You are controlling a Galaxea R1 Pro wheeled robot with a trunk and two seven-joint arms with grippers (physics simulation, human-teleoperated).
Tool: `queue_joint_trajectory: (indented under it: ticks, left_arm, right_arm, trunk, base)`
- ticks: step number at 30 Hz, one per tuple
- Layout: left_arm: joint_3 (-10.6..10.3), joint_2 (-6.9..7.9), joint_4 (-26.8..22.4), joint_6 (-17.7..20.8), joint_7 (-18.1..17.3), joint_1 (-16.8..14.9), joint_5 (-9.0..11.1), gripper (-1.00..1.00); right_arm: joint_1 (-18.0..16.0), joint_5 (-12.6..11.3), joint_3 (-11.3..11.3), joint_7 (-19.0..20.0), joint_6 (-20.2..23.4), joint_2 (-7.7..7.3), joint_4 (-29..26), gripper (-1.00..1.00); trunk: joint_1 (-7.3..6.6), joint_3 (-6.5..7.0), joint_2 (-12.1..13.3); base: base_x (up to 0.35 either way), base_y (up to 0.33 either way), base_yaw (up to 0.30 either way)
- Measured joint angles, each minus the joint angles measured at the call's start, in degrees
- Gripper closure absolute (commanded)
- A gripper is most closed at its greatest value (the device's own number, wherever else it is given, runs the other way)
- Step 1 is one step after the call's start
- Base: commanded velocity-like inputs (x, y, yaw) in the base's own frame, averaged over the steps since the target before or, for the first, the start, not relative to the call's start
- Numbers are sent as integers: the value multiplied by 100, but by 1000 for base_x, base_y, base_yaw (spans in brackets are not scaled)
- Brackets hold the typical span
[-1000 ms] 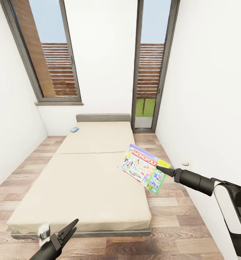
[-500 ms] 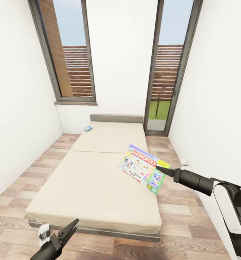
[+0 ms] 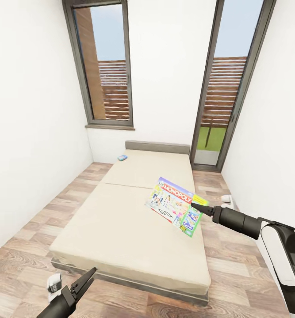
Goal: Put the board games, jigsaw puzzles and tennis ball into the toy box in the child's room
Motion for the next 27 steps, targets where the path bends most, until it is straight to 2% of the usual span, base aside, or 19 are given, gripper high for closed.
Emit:
queue_joint_trajectory:
  ticks: [27]
  left_arm:
    - [12,-2,0,-2,2,0,1,-100]
  right_arm:
    - [0,18,-22,-2,-6,0,1,100]
  trunk:
    - [0,145,0]
  base:
    - [0,0,248]
